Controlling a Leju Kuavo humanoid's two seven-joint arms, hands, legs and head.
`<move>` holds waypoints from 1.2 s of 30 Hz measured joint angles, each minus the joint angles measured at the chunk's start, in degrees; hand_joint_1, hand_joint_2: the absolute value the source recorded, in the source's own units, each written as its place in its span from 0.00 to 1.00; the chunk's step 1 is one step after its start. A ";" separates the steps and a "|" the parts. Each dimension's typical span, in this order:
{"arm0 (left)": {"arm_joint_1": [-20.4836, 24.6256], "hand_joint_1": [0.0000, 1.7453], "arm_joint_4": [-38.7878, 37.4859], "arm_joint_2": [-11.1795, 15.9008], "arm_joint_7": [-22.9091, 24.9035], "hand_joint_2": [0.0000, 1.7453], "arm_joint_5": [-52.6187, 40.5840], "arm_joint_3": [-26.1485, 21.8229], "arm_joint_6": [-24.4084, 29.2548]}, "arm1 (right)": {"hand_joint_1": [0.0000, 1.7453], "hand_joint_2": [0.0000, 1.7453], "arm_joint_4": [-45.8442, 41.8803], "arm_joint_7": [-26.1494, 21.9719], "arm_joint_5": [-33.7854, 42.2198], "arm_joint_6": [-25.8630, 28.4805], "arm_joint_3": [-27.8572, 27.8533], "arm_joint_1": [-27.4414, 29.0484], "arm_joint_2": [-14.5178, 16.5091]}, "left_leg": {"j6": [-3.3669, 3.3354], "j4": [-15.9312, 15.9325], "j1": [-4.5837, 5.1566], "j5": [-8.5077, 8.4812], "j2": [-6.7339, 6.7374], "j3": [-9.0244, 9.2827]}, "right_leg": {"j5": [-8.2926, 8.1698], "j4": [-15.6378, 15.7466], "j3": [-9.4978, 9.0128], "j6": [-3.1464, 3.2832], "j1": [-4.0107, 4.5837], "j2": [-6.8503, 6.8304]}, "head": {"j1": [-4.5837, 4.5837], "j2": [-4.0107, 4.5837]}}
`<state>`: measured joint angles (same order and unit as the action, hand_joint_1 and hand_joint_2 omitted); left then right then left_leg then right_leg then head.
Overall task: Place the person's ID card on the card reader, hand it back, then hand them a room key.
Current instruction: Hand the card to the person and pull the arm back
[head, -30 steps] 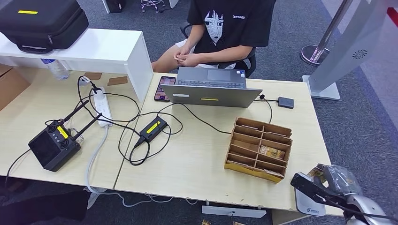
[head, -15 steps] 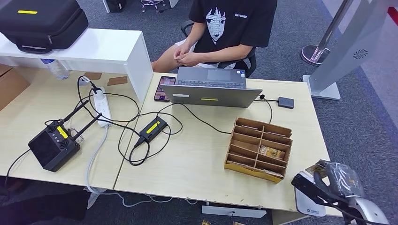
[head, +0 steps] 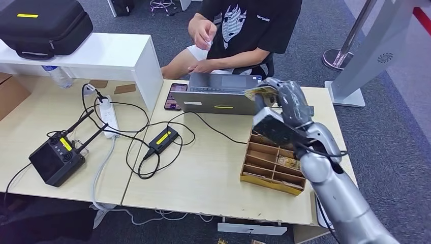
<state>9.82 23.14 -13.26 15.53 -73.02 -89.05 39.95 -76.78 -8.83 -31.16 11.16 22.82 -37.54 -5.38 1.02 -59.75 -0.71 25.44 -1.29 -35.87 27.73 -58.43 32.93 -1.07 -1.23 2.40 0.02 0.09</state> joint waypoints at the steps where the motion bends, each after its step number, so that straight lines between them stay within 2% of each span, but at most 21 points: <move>1: 0.01 0.00 -0.12 0.04 -0.29 1.00 -0.67 -0.01 0.00 | 1.00 0.00 2.80 0.79 -0.37 -0.10 1.36 -2.60 1.56 | 0.00 0.00 0.00 -0.02 -0.06 -0.01 | 0.00 0.00 0.00 0.00 0.00 -0.04 | -0.01 0.00; 5: 0.24 0.00 -0.59 0.22 -0.81 1.00 -2.57 -0.02 0.00 | 1.00 0.00 12.37 2.58 -2.08 0.83 5.38 -9.87 6.57 | 0.00 0.00 -0.01 -0.04 -0.28 -0.08 | 0.00 0.01 0.01 0.00 0.00 -0.25 | -0.02 0.00; 10: 0.29 0.00 -0.69 0.38 -0.85 1.00 -2.84 -0.02 0.00 | 1.00 0.00 17.96 2.74 -2.17 1.10 7.31 -13.23 9.41 | 0.00 0.00 0.00 -0.03 -0.43 -0.22 | 0.04 0.05 0.07 -0.03 -0.01 -0.43 | -0.02 0.00; 26: 0.28 0.00 -1.10 0.57 -0.84 1.00 -2.93 -0.08 0.00 | 1.00 0.00 22.26 2.94 -2.20 1.38 8.74 -15.06 11.04 | 0.00 -0.01 0.00 -0.02 -0.44 -0.28 | 0.04 0.07 0.12 -0.04 -0.01 -0.47 | -0.02 0.00; 32: 0.99 0.00 -1.34 0.56 -0.15 1.00 -6.55 -0.13 0.00 | 0.99 0.00 27.97 7.25 -5.42 1.52 9.60 -18.67 12.84 | 0.00 -0.01 0.00 -0.02 -0.42 -0.32 | 0.03 0.05 0.21 -0.03 -0.01 -0.47 | -0.02 0.00; 33: 1.23 0.00 -1.38 0.54 -0.05 1.00 -6.91 -0.13 0.00 | 0.85 0.00 29.51 7.76 -5.83 1.52 9.73 -19.61 13.31 | 0.00 -0.01 0.00 -0.03 -0.43 -0.32 | 0.03 0.05 0.20 -0.03 -0.01 -0.47 | -0.02 0.00; 36: 1.83 0.00 -1.49 0.44 0.03 1.00 -7.53 -0.13 0.00 | 0.11 0.00 33.87 8.64 -6.68 1.71 10.24 -21.81 14.78 | 0.00 -0.01 0.00 -0.04 -0.43 -0.32 | 0.02 0.04 0.19 -0.03 -0.01 -0.48 | -0.02 0.00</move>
<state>11.65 21.65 -12.82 15.56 -80.55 -89.18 39.95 -42.91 -0.19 -37.85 12.87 33.06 -59.35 9.41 1.02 -59.76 -0.72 25.39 -1.72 -36.19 27.76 -58.39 33.12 -1.10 -1.24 1.93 0.00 0.09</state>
